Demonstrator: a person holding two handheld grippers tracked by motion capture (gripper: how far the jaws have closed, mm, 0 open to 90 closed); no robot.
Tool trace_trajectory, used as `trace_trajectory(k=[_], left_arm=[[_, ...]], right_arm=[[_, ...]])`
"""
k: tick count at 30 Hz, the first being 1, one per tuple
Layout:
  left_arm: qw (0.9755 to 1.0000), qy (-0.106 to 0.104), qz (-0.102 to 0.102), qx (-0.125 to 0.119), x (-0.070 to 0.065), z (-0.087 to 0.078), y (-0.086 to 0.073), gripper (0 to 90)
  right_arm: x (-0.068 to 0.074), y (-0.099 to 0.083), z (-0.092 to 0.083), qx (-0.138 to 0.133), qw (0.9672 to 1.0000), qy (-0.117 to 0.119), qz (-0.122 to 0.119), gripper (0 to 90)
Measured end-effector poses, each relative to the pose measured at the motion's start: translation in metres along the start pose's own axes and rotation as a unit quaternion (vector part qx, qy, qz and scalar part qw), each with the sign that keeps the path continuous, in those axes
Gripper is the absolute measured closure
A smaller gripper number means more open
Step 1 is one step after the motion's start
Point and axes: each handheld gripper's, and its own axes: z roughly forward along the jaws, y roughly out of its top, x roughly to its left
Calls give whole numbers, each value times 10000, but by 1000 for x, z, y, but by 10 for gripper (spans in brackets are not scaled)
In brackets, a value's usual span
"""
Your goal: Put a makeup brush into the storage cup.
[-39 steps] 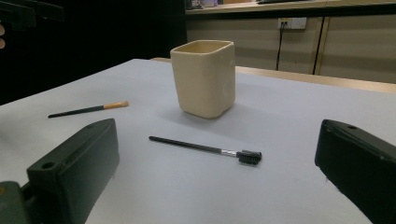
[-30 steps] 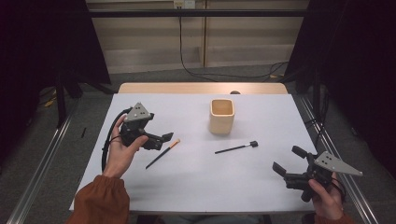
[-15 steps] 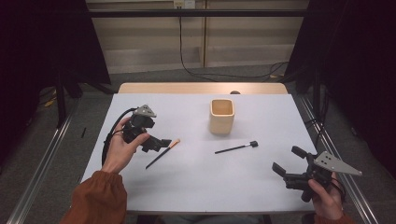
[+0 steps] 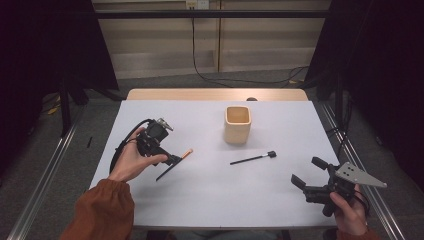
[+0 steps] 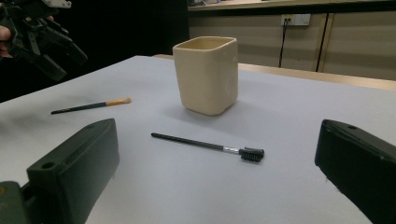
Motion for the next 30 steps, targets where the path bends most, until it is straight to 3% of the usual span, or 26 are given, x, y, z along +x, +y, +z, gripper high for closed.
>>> trace_trajectory(k=[7, 13, 20, 27, 30], left_arm=[[9992, -109, 4, 382, 3, 9, -1, 51], [9970, -206, 145, 734, 6, 19, -4, 85], [9948, -302, 92, 965, 10, 26, -3, 179], [9918, -429, 62, 1198, 7, 36, 0, 332], [9906, -386, 69, 1308, 6, 42, 1, 403]], right_arm=[[0, 0, 1, 6, 10000, 10, -19, 0], [0, 0, 1, 29, 10000, 26, -17, 0], [0, 0, 1, 41, 10000, 30, -43, 0], [1, -1, 1, 55, 9999, 45, -80, 0], [0, -1, 1, 56, 9999, 42, -75, 0]])
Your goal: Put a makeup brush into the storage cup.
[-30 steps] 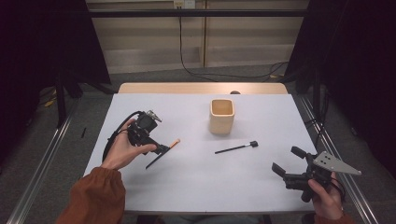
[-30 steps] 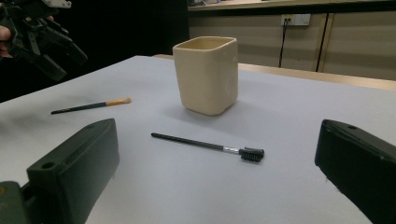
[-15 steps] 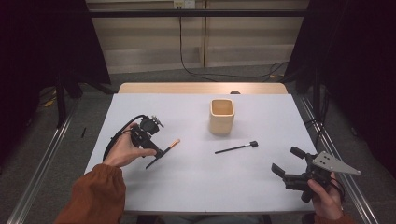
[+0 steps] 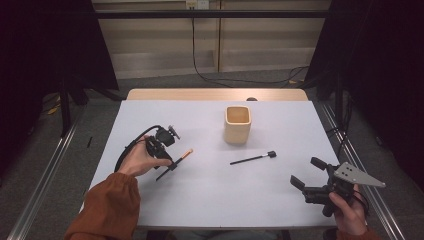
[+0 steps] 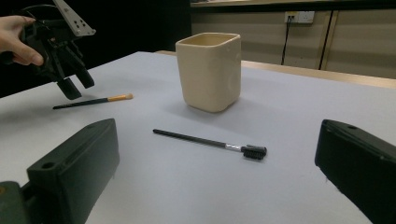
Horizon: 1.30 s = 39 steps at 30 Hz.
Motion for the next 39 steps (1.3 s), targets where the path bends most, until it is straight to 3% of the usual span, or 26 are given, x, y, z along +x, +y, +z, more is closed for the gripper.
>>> trace_trajectory(k=[2, 10, 20, 25, 37, 39], left_arm=[[10000, 25, -42, 17, 1, 4, 2, 481], [9999, -45, 11, 147, -1, 11, 5, 602], [9995, -2, 89, 290, -4, 17, 8, 692], [9989, 120, 92, 434, -7, 19, 11, 702], [9988, 81, 23, 492, -8, 20, 13, 797], [9988, 111, 103, 468, -9, 20, 12, 817]], right_arm=[[0, 0, 0, 2, 10000, 9, 2, 0], [0, 0, 1, 13, 10000, 22, 19, 0], [1, 0, 0, 4, 10000, 12, -30, 0], [1, 0, 1, 16, 10000, 10, -14, 0], [2, 0, 1, 19, 10000, -2, -57, 0], [2, 0, 1, 19, 10000, -4, -56, 0]])
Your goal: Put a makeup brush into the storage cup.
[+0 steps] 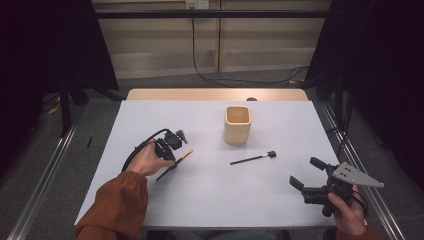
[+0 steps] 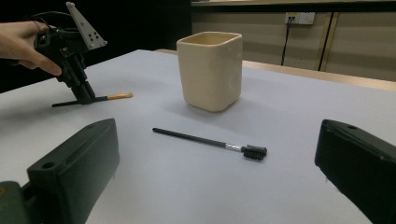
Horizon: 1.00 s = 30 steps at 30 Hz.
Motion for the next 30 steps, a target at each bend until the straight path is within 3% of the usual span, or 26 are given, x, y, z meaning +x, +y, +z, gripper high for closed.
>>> trace_trajectory(k=[19, 30], left_arm=[[9997, -172, -102, -104, 5, -3, -3, 839], [9974, -151, -441, -544, 13, -7, -14, 839]], right_arm=[[1, -1, 3, 97, 9999, 27, -59, 0], [1, -1, 3, 88, 9999, 33, -69, 0]])
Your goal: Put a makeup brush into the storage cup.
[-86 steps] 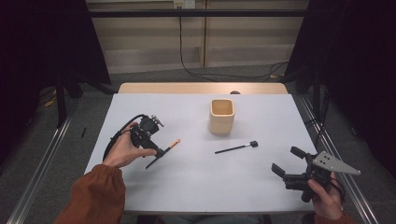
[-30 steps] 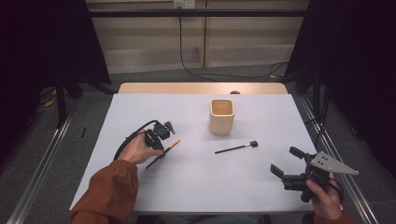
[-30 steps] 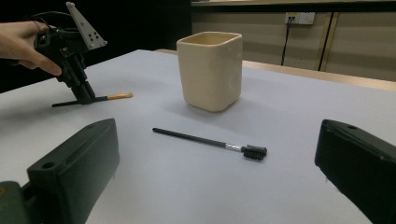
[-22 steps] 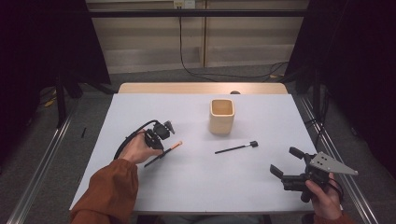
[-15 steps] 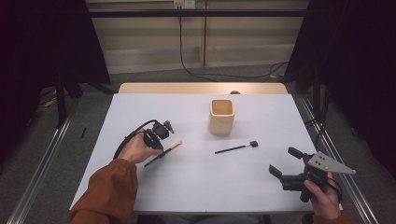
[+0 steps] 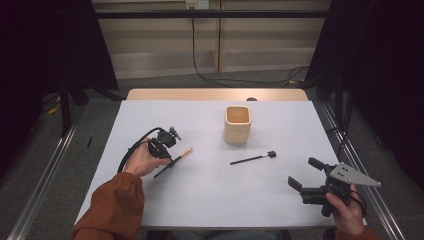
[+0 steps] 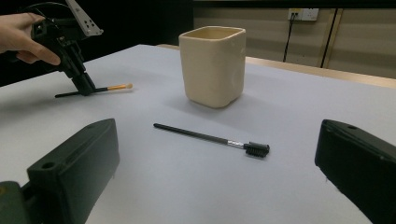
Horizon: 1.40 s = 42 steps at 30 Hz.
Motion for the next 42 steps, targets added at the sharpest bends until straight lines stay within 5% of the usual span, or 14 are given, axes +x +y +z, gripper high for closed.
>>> trace_trajectory(k=[9, 17, 22, 31, 35, 39, 42], left_arm=[[9984, -103, -195, -519, 6, -17, -5, 839], [9922, 39, -424, -1173, 11, -34, -11, 839], [9904, 35, -436, -1314, 12, -38, -14, 839], [9832, -58, -411, -1778, 9, -42, -21, 839], [9823, -75, -364, -1839, 9, -45, -24, 839], [9779, -105, -388, -2052, 8, -49, -28, 839], [9720, -136, -390, -2313, 6, -52, -31, 839]], right_arm=[[0, 0, 0, 4, 10000, -9, 17, 0], [0, 0, 0, 3, 10000, -2, 21, 0], [0, 0, 0, -2, 10000, 1, 13, 0], [0, 0, 0, -3, 10000, 19, 10, 0], [0, 0, 0, -7, 10000, 18, 8, 0], [0, 0, 0, -2, 10000, 30, 16, 0], [0, 0, 0, -14, 10000, 25, 25, 0]])
